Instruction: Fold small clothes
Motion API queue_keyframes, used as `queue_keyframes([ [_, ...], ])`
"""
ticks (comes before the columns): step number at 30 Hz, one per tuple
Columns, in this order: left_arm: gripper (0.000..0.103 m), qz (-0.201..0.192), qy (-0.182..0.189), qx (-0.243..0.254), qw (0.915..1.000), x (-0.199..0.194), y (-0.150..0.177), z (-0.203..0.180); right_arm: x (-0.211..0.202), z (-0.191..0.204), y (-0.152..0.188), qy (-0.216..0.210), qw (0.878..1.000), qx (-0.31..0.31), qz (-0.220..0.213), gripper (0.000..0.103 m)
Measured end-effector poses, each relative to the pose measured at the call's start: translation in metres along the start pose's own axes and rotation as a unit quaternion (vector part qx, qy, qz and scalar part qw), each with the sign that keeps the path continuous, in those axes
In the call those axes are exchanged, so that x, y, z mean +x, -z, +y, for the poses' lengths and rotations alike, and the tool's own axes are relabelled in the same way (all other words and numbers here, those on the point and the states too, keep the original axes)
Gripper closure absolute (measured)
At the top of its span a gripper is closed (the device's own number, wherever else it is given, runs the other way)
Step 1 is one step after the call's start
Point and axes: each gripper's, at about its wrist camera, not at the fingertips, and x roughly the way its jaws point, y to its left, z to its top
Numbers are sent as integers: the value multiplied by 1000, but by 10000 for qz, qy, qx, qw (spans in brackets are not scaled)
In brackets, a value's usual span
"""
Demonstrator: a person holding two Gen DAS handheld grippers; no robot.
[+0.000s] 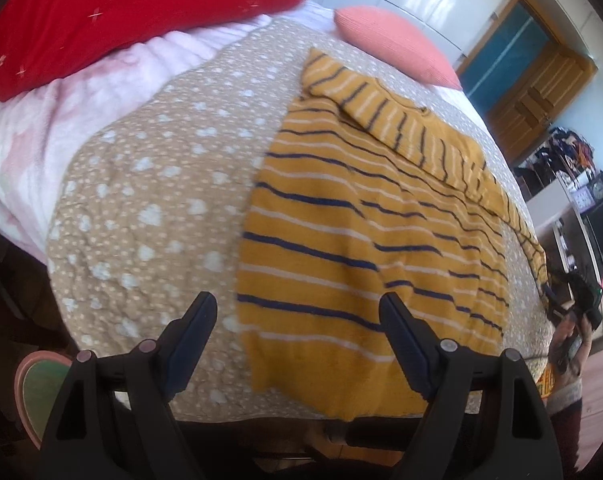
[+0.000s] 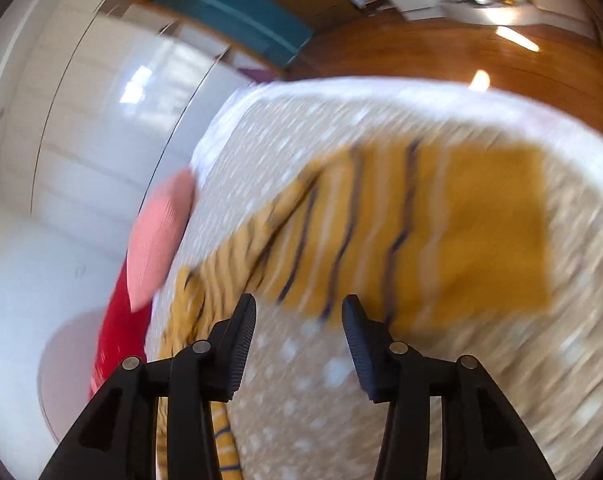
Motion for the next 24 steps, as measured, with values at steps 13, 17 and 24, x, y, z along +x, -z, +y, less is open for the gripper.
queue_keyframes([
  [13,21,62,-91,492,9987,3,11,-34,73,-32,-77,-158,9682,2488,187,85],
  [17,21,128,-47,384,9992,7,11,-29,70,-9,-88,384,9870,1545,207,97],
  [24,21,29,54,360,9993,2,10,-29,-22,80,-94,-1125,9932,-150,-268,97],
])
